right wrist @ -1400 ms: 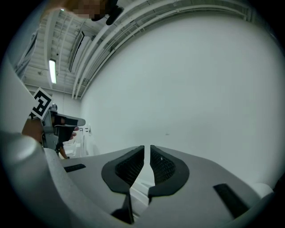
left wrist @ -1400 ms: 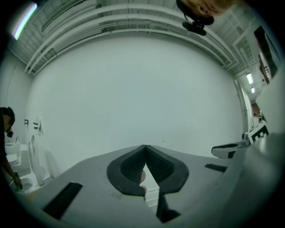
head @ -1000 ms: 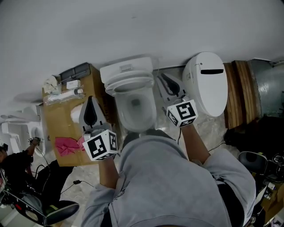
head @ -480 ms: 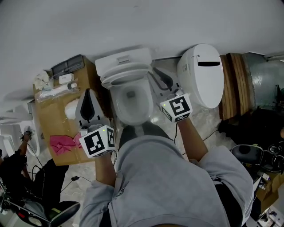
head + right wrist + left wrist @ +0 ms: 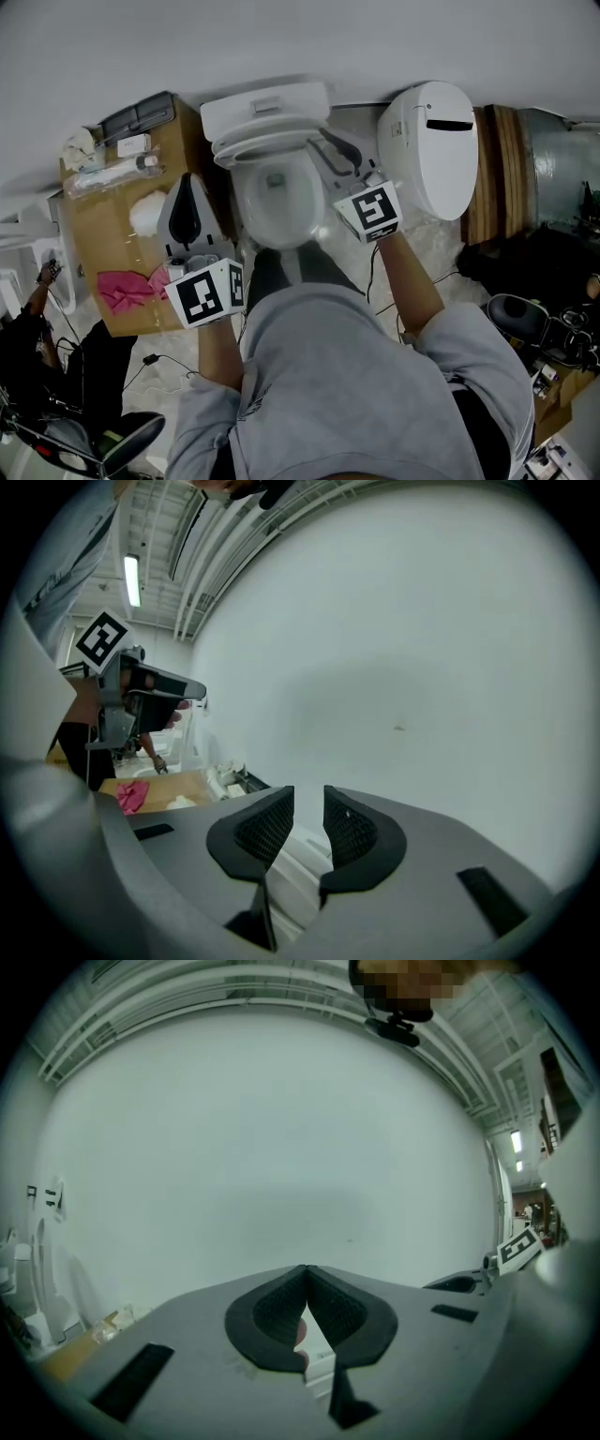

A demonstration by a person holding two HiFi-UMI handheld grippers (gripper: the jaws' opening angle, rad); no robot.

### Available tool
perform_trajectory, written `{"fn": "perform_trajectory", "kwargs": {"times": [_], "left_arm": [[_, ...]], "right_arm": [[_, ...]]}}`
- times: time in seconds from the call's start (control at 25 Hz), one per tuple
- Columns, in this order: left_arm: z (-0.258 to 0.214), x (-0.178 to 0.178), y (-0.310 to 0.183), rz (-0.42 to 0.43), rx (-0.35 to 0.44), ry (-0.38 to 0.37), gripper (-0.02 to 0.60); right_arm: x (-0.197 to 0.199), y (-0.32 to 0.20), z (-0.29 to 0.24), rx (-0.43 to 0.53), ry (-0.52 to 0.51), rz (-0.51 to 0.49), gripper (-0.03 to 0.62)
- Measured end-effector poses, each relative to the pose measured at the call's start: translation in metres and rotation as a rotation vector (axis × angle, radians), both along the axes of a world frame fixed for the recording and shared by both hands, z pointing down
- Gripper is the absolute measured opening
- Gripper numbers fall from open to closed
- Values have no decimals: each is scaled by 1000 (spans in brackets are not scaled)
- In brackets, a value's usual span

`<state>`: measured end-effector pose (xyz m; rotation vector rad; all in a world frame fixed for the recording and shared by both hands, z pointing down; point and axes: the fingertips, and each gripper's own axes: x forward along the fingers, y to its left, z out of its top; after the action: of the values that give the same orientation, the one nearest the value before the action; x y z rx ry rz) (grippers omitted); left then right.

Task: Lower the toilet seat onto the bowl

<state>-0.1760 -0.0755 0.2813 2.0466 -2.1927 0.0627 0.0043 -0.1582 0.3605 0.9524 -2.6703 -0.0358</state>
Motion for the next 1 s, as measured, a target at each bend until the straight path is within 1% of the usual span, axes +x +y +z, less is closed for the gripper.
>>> {"fn": "perform_trajectory", "kwargs": {"times": [0.4, 1.0], "left_arm": [[18, -7, -10, -10, -32, 1, 0], [56, -3, -24, 12, -75, 14, 0]], "right_arm": [[-17, -15, 27, -30, 43, -38, 96], [-25, -26, 81, -77, 96, -61, 115]]}}
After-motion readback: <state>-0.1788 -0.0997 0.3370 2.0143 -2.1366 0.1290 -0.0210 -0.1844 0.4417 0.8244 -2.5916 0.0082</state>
